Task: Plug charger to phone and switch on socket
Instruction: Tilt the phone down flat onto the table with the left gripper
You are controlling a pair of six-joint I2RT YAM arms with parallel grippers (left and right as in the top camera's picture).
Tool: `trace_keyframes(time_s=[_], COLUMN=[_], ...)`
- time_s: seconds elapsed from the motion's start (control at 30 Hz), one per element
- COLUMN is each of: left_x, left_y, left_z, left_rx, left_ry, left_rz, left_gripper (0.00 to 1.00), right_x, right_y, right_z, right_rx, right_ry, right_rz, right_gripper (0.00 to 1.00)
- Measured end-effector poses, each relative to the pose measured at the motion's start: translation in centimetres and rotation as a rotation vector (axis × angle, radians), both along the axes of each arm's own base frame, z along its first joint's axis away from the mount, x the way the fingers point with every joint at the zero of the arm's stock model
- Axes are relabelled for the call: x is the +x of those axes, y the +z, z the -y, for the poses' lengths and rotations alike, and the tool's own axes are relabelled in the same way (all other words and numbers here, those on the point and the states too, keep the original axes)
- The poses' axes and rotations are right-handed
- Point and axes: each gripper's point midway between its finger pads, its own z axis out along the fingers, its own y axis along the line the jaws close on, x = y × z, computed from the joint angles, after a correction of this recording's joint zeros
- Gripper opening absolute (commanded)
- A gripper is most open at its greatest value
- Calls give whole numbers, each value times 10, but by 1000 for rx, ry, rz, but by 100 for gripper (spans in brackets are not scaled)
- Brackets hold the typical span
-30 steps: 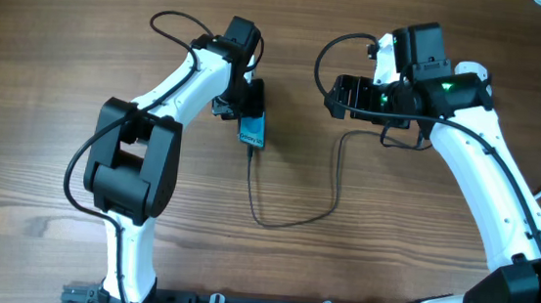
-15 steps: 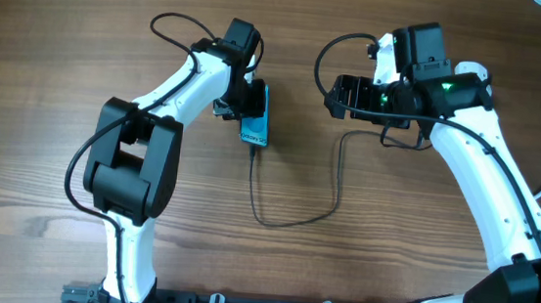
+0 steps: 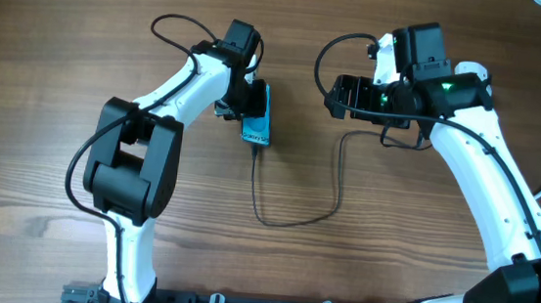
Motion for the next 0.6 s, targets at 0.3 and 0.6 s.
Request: trace_keyframes(time_s=[0.3,0.6], left_x=[0,0], left_y=[0,-4], left_z=[0,0], left_rx=[0,-11], left_ry=[0,0], left_rz=[2,32], left_gripper=[41,45], right_x=[0,0], right_y=[0,0], right_z=[0,0], right_rx=[0,0], right_ry=[0,0], right_rz=[0,0], right_gripper=[100,100])
